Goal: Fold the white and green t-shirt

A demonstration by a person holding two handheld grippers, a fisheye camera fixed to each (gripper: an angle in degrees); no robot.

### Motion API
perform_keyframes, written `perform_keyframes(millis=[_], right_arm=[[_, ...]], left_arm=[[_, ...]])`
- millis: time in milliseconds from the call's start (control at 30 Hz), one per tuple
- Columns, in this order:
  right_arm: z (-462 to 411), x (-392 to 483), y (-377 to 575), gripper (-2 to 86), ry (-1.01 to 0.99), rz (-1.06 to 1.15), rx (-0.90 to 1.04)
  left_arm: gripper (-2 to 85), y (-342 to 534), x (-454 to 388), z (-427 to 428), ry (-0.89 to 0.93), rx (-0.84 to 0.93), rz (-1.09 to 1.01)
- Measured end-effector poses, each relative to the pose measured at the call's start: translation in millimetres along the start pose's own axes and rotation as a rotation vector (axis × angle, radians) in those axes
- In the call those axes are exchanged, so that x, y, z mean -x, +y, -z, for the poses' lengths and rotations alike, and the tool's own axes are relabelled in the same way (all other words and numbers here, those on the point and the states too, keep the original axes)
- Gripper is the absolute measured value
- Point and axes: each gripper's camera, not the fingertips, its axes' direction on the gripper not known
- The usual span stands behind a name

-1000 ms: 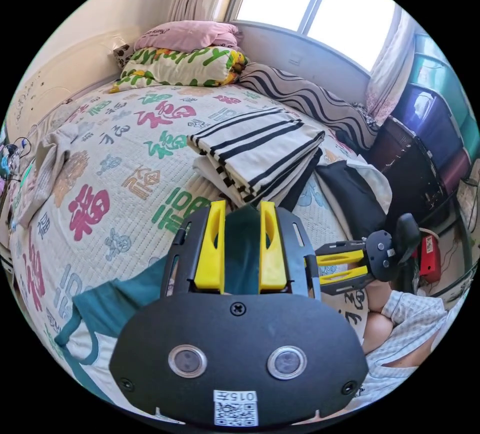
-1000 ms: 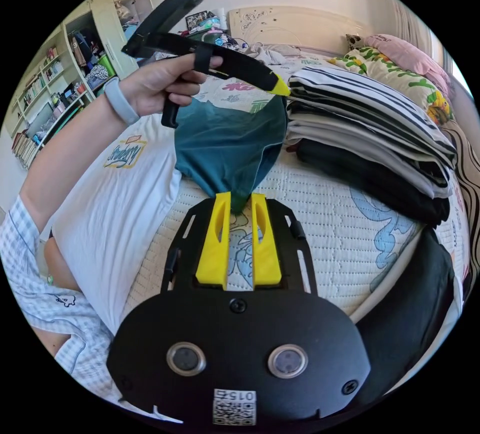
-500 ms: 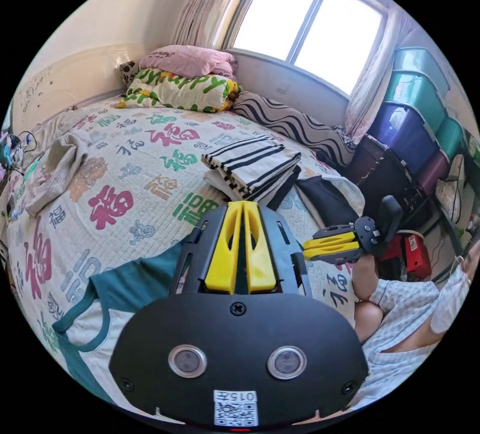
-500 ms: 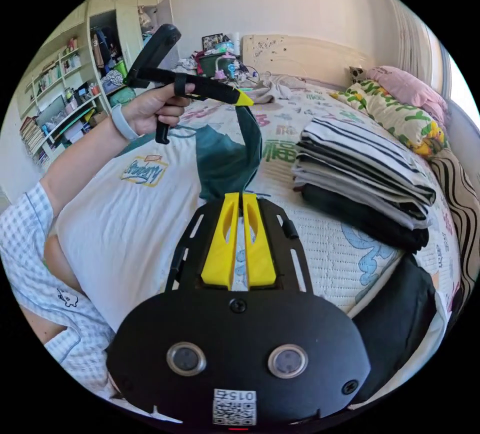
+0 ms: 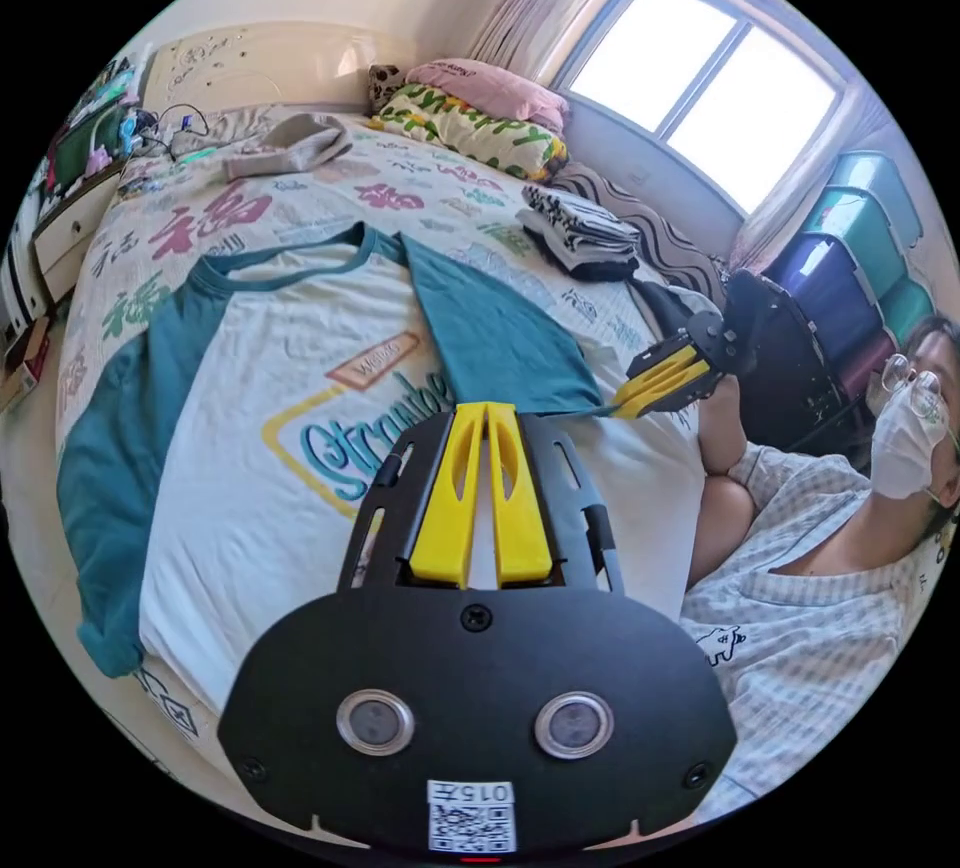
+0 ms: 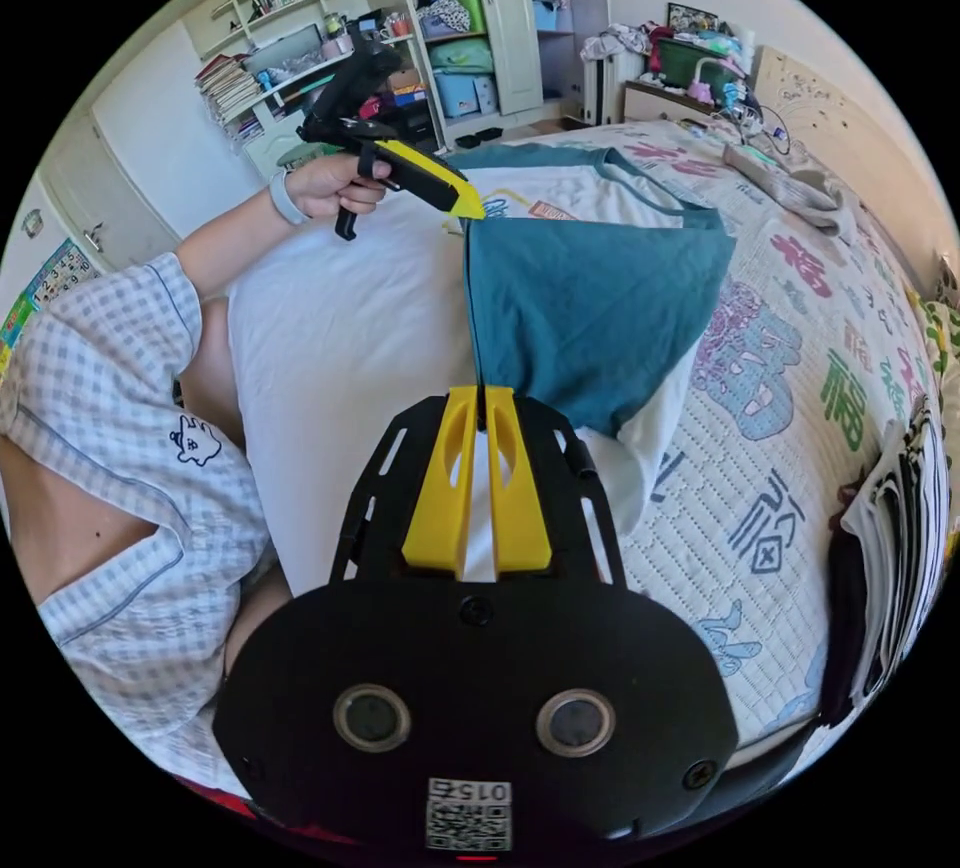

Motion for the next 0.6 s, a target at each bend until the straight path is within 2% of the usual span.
perform_keyframes(millis=[167,233,300,467,600], right_arm=[[16.8,-12.3,3.7,5.3,-0.067,-0.003,-0.058],[33.8,-24.8,3.2,6.4,-0.016,-0.053,-0.113],[48.5,-44.6,-6.5,6.8,0.085,-0.13,-0.154],[23.4,-86.1,-44.1,6.8,0.097,-0.271,-0.083],[-15.1,-77.8,-43.0,5.6,0.211,-0.242,0.013]], left_arm=[[3.9,0.3,-5.5,-9.4,-0.05,0.142,-0.03],[5.6,-5.2,-6.9,4.3,-0.06,0.103,-0.033],[6.8,-24.1,-9.8,25.3,-0.077,-0.008,-0.038],[7.8,-100.5,-6.3,8.7,-0.121,-0.108,-0.017],[7.6,-154.9,16.6,-60.4,-0.104,-0.004,0.061]])
